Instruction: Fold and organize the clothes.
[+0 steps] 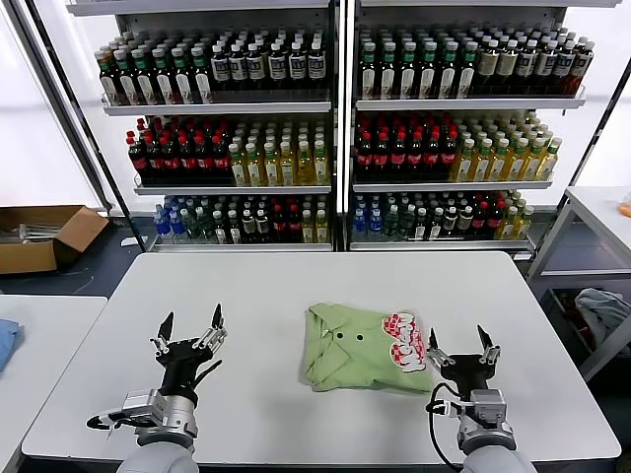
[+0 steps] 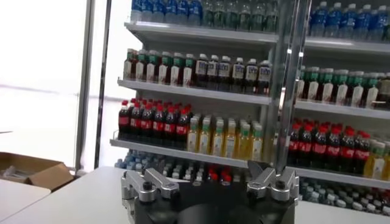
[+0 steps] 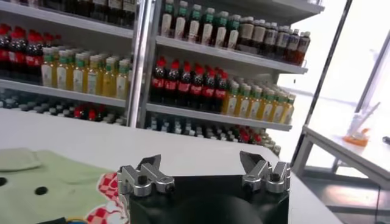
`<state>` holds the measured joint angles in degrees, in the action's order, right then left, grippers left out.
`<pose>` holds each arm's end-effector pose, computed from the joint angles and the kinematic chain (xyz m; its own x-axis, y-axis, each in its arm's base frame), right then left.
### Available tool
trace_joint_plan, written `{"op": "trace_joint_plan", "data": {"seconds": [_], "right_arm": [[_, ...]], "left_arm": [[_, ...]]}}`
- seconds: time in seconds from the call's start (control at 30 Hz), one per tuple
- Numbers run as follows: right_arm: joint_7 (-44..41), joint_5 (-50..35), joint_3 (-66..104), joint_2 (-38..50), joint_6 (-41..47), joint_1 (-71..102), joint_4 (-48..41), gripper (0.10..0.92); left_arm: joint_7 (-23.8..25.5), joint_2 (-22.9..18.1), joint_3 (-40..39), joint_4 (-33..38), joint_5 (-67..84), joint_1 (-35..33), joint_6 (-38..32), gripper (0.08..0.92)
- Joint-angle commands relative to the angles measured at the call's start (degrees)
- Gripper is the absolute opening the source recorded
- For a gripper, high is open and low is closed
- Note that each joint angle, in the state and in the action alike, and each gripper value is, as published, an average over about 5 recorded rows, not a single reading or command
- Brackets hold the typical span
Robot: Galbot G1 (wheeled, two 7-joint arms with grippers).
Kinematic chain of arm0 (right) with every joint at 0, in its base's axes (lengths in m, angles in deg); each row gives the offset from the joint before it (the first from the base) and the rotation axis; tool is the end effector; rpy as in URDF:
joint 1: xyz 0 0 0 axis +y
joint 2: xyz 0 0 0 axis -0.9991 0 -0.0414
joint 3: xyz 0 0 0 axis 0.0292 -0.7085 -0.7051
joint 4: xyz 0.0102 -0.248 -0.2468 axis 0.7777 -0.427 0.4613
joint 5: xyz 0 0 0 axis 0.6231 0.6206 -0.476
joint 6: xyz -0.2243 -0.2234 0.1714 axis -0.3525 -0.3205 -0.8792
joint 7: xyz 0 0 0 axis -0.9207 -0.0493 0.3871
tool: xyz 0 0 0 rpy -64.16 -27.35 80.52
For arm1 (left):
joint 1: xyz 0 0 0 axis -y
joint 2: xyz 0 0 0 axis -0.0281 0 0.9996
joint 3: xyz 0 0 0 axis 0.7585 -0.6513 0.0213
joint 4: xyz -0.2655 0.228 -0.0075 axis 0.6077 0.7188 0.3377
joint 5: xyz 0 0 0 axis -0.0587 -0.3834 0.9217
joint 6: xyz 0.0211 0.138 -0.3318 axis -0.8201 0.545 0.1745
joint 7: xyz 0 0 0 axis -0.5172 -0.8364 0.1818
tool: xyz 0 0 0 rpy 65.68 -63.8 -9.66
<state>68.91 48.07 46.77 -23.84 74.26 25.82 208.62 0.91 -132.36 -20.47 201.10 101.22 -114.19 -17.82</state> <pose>0.2132 -0.0256 -0.2583 -0.9698 0.1422 0.1983 0.0963 0.9697 -0.2247 0.2182 0.0089 -0.2513 -0.9930 -0.0968 0.0678 -0.1048 0.9865 -0.1256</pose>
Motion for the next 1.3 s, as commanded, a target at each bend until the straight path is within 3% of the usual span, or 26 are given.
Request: {"op": "trace_joint_plan", "data": {"seconds": [0.03,1.3], "right_arm": [[-0.32,0.66,4.19,0.32,0.2,3.06,2.31,0.823],[-1.5,-3.38,7.28,-1.2,-0.34,5.44,3.71,0.823]], "left_arm": [[-0.2,0.15,0.07,0.0,1.08,0.36,-0.49,0.823],[1.57,-0.46,-1.93,-0.65,-1.76,0.85,2.35,0.823]]}}
